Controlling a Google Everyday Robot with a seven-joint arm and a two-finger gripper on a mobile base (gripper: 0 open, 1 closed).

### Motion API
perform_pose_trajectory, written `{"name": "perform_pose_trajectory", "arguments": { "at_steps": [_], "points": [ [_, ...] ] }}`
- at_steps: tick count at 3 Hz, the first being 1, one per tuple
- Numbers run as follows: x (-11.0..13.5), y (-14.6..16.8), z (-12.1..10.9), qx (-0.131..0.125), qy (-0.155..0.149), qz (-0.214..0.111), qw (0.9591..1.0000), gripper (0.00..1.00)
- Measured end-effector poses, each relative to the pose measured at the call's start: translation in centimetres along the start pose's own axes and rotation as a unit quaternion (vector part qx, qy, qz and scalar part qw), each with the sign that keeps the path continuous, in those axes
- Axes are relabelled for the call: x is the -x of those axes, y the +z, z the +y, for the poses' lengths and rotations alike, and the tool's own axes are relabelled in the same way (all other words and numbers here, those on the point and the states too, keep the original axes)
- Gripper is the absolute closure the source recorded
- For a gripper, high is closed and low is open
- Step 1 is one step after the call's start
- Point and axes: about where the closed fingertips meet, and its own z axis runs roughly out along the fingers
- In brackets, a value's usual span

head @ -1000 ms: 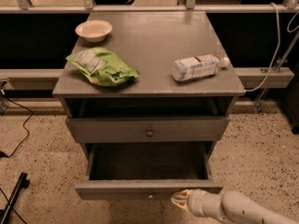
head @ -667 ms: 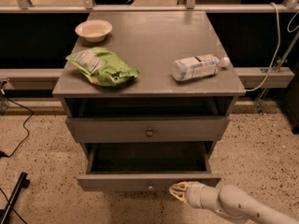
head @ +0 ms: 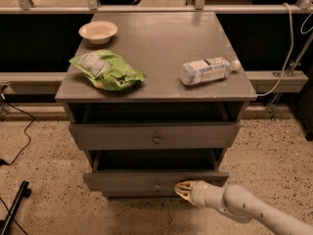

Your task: Close middle drawer

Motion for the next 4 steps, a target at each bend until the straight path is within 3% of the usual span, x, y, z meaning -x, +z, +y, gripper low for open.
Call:
{"name": "perform_pose_trajectory", "arguments": {
  "at_steps": [4],
  "points": [
    [0.8, 2.8, -5.6, 0.023, -0.004, -0.058, 0.9981, 1.00]
  ]
}}
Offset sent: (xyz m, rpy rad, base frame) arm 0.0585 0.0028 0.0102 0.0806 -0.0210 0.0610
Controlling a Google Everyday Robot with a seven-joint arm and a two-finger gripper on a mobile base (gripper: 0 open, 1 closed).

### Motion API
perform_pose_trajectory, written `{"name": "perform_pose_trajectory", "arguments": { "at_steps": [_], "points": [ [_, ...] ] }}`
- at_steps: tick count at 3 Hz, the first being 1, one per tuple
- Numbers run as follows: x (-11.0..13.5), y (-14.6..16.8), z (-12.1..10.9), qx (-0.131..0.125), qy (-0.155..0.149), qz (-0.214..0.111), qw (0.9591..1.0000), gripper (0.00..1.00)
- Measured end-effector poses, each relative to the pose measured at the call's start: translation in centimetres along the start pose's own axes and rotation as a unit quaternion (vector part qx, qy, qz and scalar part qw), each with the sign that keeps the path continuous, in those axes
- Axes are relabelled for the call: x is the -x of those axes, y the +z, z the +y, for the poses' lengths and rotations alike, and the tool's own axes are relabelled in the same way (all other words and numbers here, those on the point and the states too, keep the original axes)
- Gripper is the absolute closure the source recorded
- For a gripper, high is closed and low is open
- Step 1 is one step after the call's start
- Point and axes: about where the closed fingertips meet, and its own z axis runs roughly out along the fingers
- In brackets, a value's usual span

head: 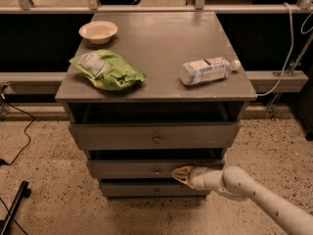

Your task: Close middle drawer

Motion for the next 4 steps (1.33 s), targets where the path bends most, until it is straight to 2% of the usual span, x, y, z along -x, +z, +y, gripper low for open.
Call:
{"name": "perform_pose_trajectory", "arguments": {
  "at_steps": [2, 3, 4],
  "points": [
    [-0.5, -0.3, -0.2, 0.010, 0.008, -0.020, 0.9997, 1.00],
    [-1.4, -1.5, 1.6, 0.023, 0.010, -0.017, 0.9995, 1.00],
    [-2.8, -4.2, 4.3, 0.023, 0.025, 0.000, 0.9994, 1.00]
  ]
}}
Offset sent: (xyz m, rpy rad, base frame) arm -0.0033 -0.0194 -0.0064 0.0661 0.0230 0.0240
